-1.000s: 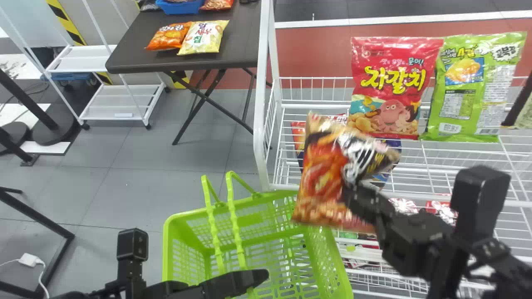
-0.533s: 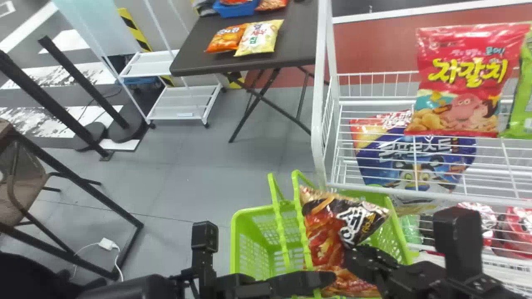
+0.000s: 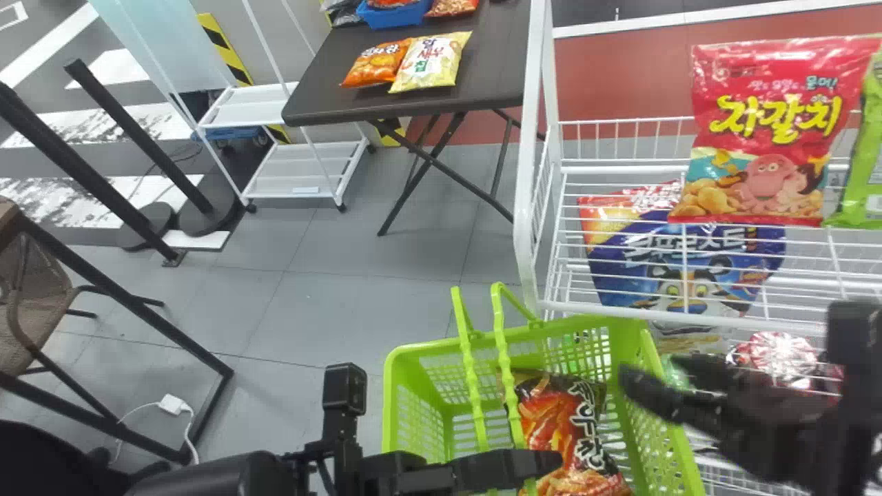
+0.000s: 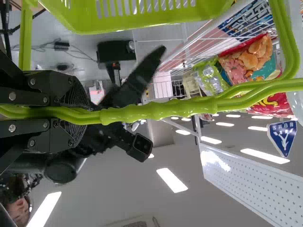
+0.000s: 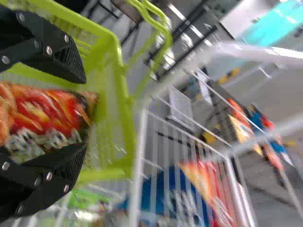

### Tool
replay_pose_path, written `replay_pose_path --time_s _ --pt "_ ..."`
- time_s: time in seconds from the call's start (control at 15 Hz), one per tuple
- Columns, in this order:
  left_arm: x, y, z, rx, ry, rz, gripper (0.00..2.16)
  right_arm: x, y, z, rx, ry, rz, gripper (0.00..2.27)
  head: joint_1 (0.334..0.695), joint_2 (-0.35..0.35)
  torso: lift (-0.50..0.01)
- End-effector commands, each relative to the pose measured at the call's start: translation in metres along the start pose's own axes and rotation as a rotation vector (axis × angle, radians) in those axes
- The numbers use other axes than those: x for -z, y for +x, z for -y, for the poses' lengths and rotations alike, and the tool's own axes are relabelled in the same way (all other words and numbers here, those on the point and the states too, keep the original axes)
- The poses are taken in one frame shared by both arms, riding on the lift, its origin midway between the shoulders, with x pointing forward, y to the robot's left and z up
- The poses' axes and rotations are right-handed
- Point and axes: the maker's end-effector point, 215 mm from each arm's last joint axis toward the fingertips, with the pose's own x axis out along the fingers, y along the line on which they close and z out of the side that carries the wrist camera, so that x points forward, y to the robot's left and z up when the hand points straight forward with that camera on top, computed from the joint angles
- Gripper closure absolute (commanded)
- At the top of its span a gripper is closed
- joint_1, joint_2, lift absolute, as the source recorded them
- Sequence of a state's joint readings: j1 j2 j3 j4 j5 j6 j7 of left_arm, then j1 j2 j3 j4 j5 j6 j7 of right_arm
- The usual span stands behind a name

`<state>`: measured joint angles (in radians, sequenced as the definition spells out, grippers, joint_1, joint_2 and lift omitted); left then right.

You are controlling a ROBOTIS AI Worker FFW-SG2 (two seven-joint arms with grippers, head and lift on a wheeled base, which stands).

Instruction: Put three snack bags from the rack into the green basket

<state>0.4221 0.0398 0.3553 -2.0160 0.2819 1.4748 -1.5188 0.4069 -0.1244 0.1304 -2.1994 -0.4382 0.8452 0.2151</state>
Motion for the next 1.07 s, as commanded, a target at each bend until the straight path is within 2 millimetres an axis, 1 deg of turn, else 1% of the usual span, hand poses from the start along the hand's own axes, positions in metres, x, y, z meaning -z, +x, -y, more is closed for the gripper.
replay_pose_path --time_s 0.0,0.07,0.13,0.2,0.27,0.4,0.47,0.53,0.67,0.73,0.8,0.87,1.0 --pt "0.000 0.000 0.000 -0.001 0.000 -0.001 2.15 -0.053 0.003 0.058 0.106 -0.019 0.082 0.05 0.695 0.190 0.000" --pt "0.001 0.002 0.000 0.002 0.000 -0.005 2.15 -0.073 0.009 0.080 0.137 -0.029 0.116 0.05 0.695 0.139 0.000" --pt "0.002 0.002 0.000 0.002 0.000 -0.008 2.15 -0.093 0.015 0.093 0.155 -0.040 0.163 0.05 0.695 0.058 0.000" --pt "0.002 0.003 0.000 0.003 -0.002 -0.009 2.15 -0.112 0.020 0.111 0.196 -0.061 0.206 0.06 0.695 0.029 0.000" --pt "0.002 0.003 0.000 0.005 -0.002 -0.011 2.15 -0.131 0.025 0.122 0.227 -0.096 0.253 0.06 0.695 0.010 0.000" --pt "0.003 0.004 0.000 0.005 -0.004 -0.012 2.15 -0.163 0.031 0.137 0.278 -0.141 0.343 0.06 0.695 -0.026 0.000" --pt "0.003 0.003 0.000 0.007 -0.006 -0.012 2.15 -0.176 0.037 0.142 0.302 -0.164 0.375 0.06 0.695 -0.048 0.000" --pt "0.004 0.003 0.000 0.007 -0.007 -0.011 2.15 -0.184 0.045 0.146 0.306 -0.177 0.390 0.07 0.695 -0.057 0.000" --pt "0.004 0.003 -0.002 0.007 -0.010 -0.011 2.15 -0.184 0.072 0.149 0.304 -0.207 0.348 0.14 0.695 -0.060 0.000" --pt "0.004 0.003 -0.002 0.009 -0.012 -0.011 2.15 -0.180 0.078 0.149 0.308 -0.221 0.331 0.26 0.695 -0.056 0.000" --pt "0.005 0.003 -0.002 0.007 -0.013 -0.011 2.15 -0.177 0.081 0.147 0.309 -0.233 0.324 0.59 0.695 -0.043 0.000" --pt "0.005 0.002 -0.002 0.009 -0.016 -0.011 2.15 -0.178 0.083 0.146 0.317 -0.250 0.322 1.03 0.695 -0.037 0.000" --pt "0.004 0.000 -0.003 0.011 -0.020 -0.005 2.15 -0.173 0.087 0.143 0.346 -0.268 0.307 2.21 0.695 -0.028 0.000"
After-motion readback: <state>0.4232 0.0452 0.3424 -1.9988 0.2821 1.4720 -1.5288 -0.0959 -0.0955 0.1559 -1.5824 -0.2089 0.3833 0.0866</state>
